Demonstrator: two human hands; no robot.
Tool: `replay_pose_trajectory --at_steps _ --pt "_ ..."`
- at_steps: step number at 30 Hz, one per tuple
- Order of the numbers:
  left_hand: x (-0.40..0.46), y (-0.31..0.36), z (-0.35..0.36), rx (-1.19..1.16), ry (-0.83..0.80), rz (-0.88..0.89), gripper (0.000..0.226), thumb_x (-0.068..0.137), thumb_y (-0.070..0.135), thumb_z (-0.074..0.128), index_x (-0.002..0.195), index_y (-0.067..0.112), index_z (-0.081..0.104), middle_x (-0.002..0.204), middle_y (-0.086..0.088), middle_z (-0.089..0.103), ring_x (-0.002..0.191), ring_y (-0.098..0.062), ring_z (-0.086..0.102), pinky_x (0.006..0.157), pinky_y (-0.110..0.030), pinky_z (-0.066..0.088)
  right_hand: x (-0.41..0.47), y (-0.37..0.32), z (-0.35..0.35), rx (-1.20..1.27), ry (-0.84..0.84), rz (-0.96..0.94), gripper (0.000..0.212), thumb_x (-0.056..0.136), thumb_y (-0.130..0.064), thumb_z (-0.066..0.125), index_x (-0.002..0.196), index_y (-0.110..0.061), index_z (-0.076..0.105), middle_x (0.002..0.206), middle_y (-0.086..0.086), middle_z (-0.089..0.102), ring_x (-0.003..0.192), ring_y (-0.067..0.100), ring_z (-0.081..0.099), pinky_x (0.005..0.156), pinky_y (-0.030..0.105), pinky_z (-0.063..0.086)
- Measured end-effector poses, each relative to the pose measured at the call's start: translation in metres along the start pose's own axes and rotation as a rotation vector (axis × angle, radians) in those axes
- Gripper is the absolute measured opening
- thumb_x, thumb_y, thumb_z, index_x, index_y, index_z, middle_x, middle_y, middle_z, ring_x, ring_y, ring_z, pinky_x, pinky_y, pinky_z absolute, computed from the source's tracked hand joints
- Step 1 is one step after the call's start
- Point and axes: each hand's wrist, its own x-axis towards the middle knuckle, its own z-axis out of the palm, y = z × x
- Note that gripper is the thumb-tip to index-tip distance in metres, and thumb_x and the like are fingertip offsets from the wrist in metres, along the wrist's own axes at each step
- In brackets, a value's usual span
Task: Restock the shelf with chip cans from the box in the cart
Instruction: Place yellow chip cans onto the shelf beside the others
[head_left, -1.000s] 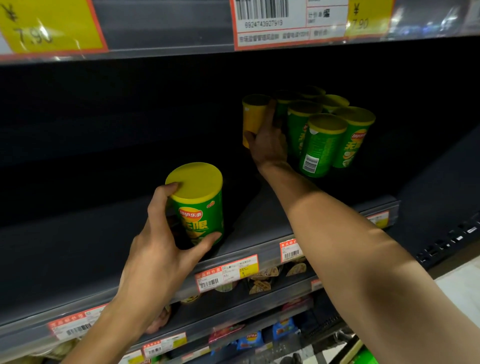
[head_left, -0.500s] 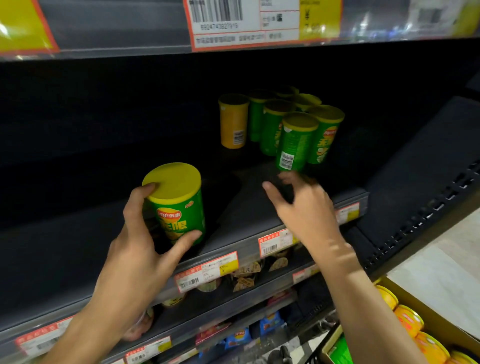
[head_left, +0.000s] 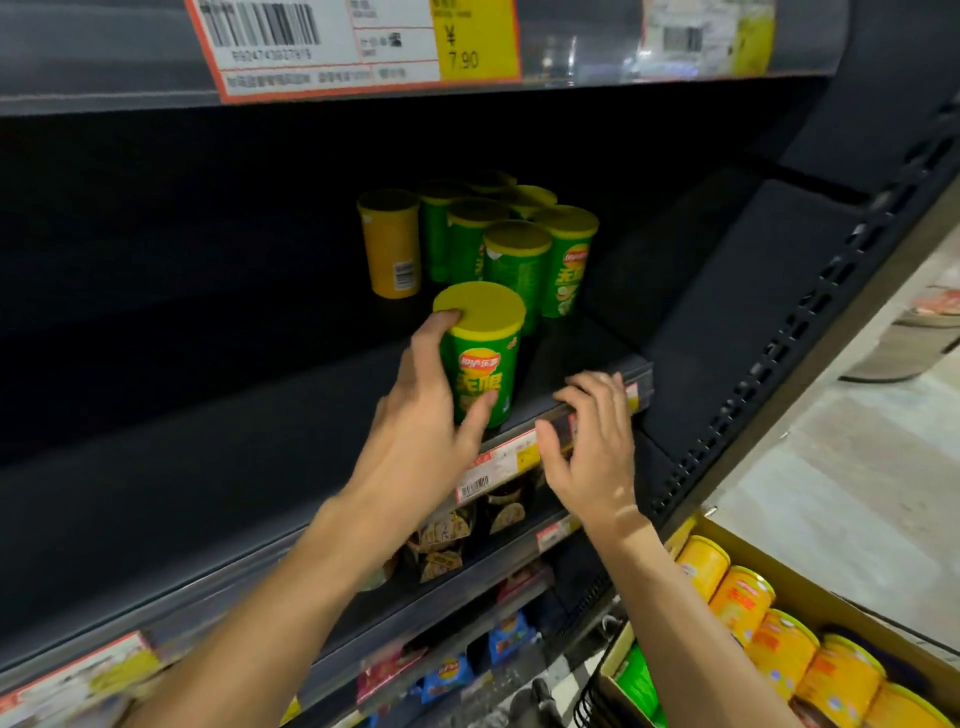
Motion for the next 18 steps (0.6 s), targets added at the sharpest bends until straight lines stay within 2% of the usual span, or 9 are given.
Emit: replay_pose_trajectory --at_steps 5,11,18 --pt "0.030 0.010 0.031 -0.031 -0.022 0.052 0.068 0.092 0.026 0.066 0.137 0.037 0.016 0.132 -0.011 0.050 0.106 -0.029 0.062 0.084 -0.048 0.055 -0.002 -0.001 0.006 -0.006 0.054 -0.010 0.047 0.099 -0.039 0.044 0.105 0.005 0.062 0.114 0.021 0.060 0.116 0.038 0.053 0.111 0.059 0.033" --pt "0.051 0.018 0.058 -0.028 -0.031 0.037 0.068 0.092 0.025 0.066 0.140 0.029 0.018 0.128 -0.013 0.051 0.100 -0.031 0.064 0.079 -0.049 0.056 -0.001 -0.002 0.005 -0.014 0.048 0.001 0.042 0.091 -0.034 0.055 0.103 0.005 0.062 0.109 0.020 0.061 0.113 0.037 0.054 0.114 0.055 0.031" --pt "0.062 0.023 0.072 -0.021 -0.027 -0.006 0.067 0.093 0.025 0.065 0.141 0.028 0.019 0.124 -0.013 0.053 0.097 -0.034 0.063 0.078 -0.046 0.053 -0.001 -0.005 0.004 -0.020 0.044 0.003 0.044 0.089 -0.035 0.056 0.104 0.006 0.062 0.110 0.020 0.061 0.113 0.038 0.054 0.112 0.056 0.033"
